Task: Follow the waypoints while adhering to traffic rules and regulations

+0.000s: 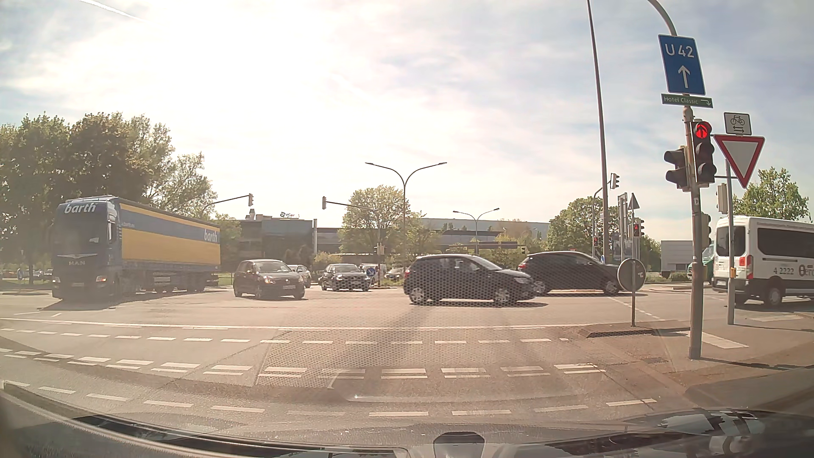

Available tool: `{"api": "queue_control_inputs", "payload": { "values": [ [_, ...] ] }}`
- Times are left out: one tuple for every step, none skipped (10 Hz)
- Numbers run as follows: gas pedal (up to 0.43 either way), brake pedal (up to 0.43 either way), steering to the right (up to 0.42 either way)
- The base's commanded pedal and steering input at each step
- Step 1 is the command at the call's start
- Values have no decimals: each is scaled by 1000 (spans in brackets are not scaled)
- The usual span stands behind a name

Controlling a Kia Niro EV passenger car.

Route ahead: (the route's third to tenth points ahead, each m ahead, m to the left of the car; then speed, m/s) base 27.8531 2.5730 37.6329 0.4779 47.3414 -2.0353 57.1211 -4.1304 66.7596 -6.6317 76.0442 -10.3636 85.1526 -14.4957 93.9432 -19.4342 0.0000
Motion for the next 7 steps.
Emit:
{"api": "queue_control_inputs", "payload": {
  "values": [
    [0, 250, 14],
    [0, 256, 14],
    [0, 256, 13],
    [0, 256, 13],
    [0, 256, 13],
    [0, 256, 13],
    [0, 262, 13]
  ]
}}
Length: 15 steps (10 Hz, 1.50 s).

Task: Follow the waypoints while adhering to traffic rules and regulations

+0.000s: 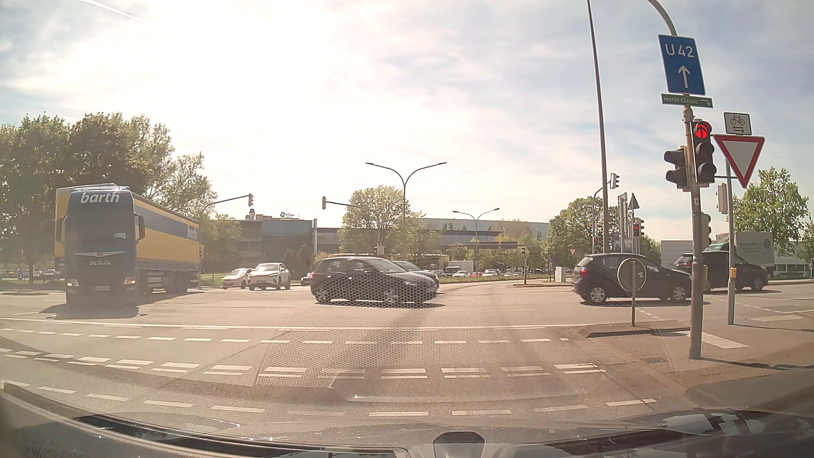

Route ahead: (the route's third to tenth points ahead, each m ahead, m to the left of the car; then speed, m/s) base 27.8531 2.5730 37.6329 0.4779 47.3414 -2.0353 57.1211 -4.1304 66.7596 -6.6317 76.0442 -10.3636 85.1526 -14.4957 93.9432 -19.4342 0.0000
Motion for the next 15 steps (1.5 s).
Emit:
{"api": "queue_control_inputs", "payload": {
  "values": [
    [0, 256, 13],
    [0, 256, 13],
    [0, 256, 13],
    [0, 256, 12],
    [0, 256, 12],
    [0, 256, 12],
    [0, 256, 13],
    [0, 256, 12],
    [0, 256, 13],
    [0, 256, 13],
    [0, 250, 13],
    [0, 250, 13],
    [0, 256, 13],
    [0, 256, 13],
    [0, 256, 12]
  ]
}}
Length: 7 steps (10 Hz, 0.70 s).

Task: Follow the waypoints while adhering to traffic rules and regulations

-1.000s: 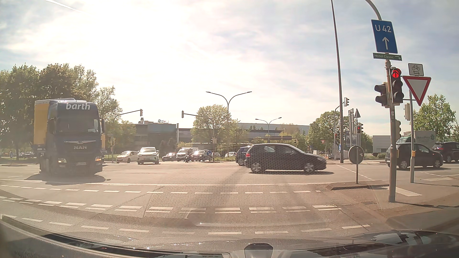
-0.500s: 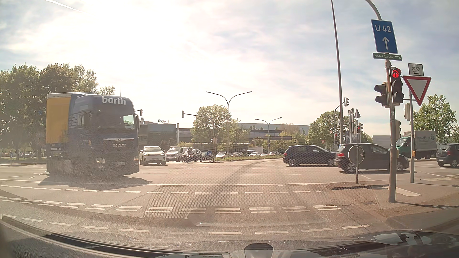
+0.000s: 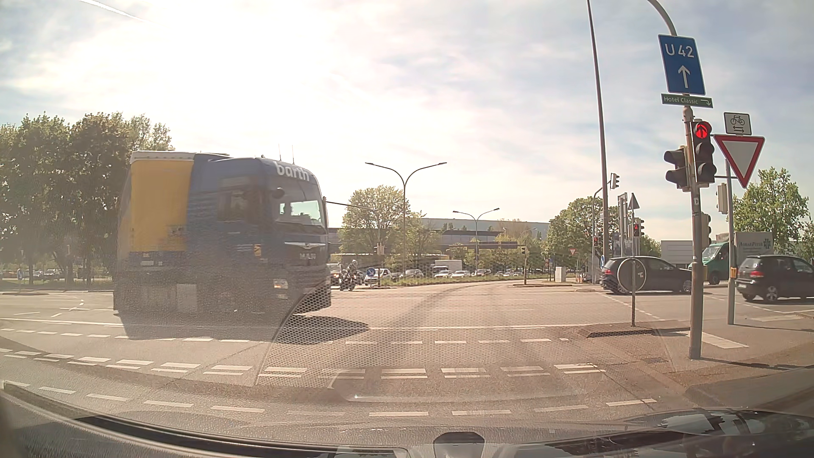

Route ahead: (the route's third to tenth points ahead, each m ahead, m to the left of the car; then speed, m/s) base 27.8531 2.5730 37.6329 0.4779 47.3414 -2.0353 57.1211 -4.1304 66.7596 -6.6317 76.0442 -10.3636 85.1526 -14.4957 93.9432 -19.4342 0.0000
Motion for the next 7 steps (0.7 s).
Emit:
{"api": "queue_control_inputs", "payload": {
  "values": [
    [0, 250, 12],
    [0, 256, 13],
    [0, 256, 13],
    [0, 256, 12],
    [0, 256, 13],
    [0, 256, 12],
    [0, 250, 12]
  ]
}}
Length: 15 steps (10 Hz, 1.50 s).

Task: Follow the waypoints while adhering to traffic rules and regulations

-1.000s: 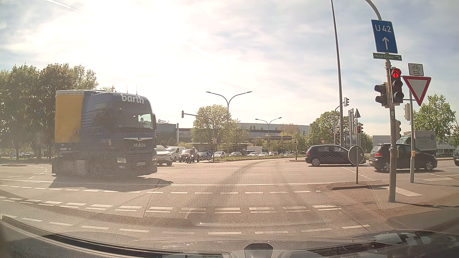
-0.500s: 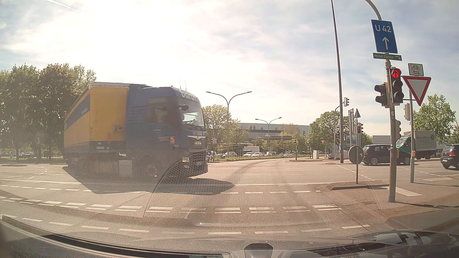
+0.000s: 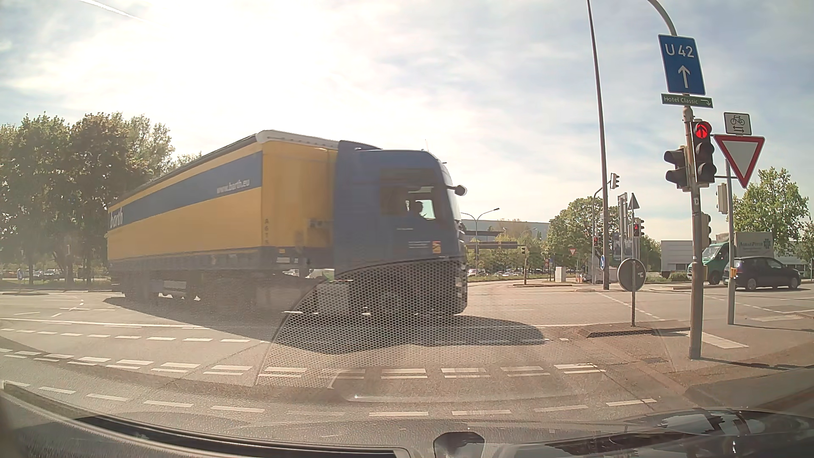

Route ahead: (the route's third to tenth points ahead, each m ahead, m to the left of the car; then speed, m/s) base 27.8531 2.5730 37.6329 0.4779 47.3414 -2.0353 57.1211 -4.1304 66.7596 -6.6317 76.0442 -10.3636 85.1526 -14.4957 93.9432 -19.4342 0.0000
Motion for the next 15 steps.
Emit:
{"api": "queue_control_inputs", "payload": {
  "values": [
    [0, 256, 13],
    [0, 256, 13],
    [0, 256, 12],
    [0, 256, 12],
    [0, 256, 12],
    [0, 256, 13],
    [0, 256, 13],
    [0, 250, 13],
    [0, 256, 13],
    [0, 256, 13],
    [0, 256, 12],
    [0, 250, 12],
    [0, 256, 12],
    [0, 256, 13],
    [0, 250, 13]
  ]
}}
